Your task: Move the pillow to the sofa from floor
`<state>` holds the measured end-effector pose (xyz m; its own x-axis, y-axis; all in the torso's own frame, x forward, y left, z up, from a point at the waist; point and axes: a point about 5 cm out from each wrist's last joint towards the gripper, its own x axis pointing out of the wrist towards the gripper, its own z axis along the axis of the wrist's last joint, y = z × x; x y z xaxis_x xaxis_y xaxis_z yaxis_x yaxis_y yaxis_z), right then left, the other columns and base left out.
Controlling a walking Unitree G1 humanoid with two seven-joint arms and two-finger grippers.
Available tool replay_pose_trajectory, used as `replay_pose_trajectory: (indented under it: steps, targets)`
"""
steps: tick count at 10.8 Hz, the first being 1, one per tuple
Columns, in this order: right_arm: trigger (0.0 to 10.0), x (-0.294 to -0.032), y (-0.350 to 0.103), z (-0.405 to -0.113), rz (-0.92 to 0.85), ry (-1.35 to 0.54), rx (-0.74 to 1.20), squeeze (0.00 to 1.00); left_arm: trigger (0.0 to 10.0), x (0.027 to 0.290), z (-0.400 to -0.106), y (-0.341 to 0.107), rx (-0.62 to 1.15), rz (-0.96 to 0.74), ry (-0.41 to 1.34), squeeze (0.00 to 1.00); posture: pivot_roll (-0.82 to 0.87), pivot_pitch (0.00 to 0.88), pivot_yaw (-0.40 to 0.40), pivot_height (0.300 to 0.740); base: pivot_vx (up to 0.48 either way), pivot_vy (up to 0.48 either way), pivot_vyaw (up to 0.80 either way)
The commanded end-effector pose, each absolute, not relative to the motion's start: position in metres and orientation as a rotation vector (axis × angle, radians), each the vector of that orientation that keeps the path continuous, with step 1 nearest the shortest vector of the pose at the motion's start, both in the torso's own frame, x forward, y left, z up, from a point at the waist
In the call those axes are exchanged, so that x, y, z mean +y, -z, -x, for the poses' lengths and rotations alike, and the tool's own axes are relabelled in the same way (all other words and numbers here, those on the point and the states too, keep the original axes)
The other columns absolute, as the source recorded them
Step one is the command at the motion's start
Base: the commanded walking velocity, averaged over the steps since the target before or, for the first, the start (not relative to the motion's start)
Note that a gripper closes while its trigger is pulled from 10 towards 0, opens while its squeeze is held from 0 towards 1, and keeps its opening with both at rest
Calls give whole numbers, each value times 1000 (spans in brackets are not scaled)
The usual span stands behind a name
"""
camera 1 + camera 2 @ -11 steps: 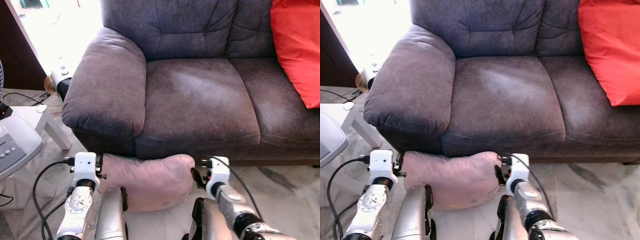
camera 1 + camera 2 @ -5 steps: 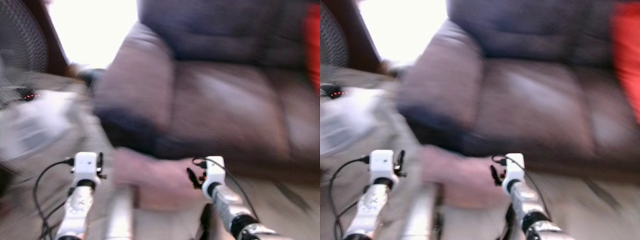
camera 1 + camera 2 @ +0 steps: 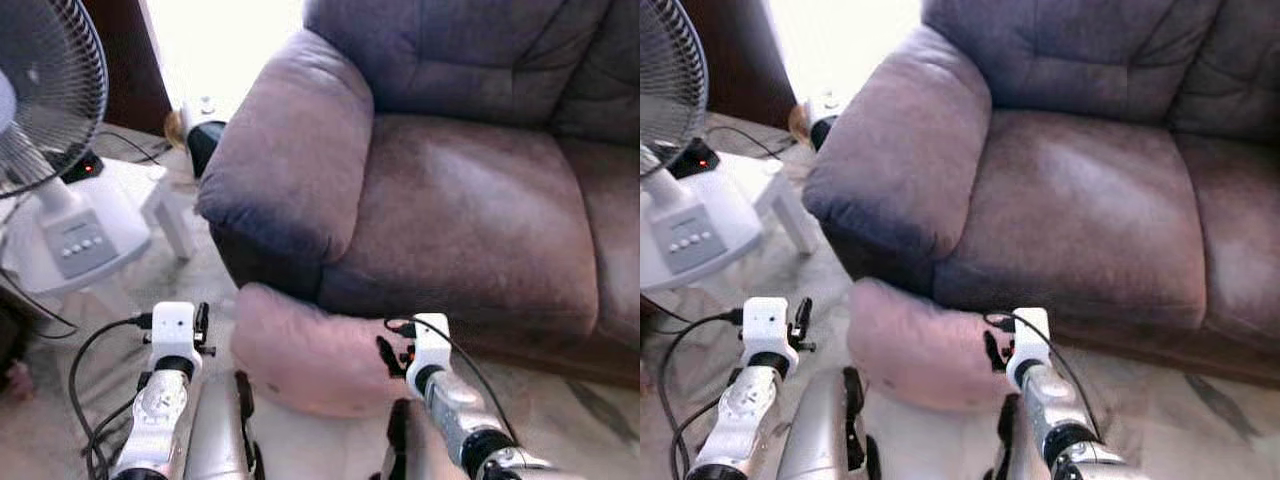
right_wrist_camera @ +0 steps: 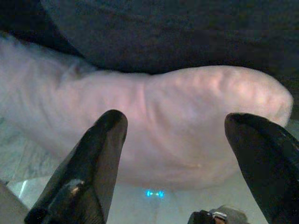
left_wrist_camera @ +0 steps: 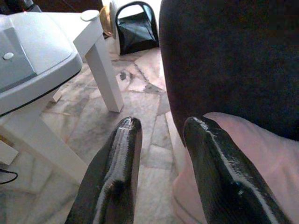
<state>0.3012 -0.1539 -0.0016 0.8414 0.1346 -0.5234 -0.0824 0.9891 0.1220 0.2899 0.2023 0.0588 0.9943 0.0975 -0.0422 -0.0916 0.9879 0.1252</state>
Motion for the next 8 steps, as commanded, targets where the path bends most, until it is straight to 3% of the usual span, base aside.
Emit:
replay_pose_trajectory:
  steps: [1, 2, 6, 8]
  targets:
    - [10000, -159, 6, -296, -100, -79, 576, 0, 10000, 202, -286, -54, 70, -121, -83, 0, 182, 191, -50, 535, 0, 0, 0]
    - [10000, -160, 7, -296, -104, -67, 585, 0, 10000, 203, -286, -54, 72, -122, -77, 0, 186, 192, -49, 535, 0, 0, 0]
    - [10000, -152, 11, -293, -97, -108, 598, 0, 10000, 204, -284, -52, 84, -124, -72, 0, 188, 192, -49, 535, 0, 0, -622]
    - [10000, -150, 10, -293, -94, -116, 584, 0, 10000, 204, -284, -52, 86, -126, -71, 0, 188, 192, -49, 535, 0, 0, 0]
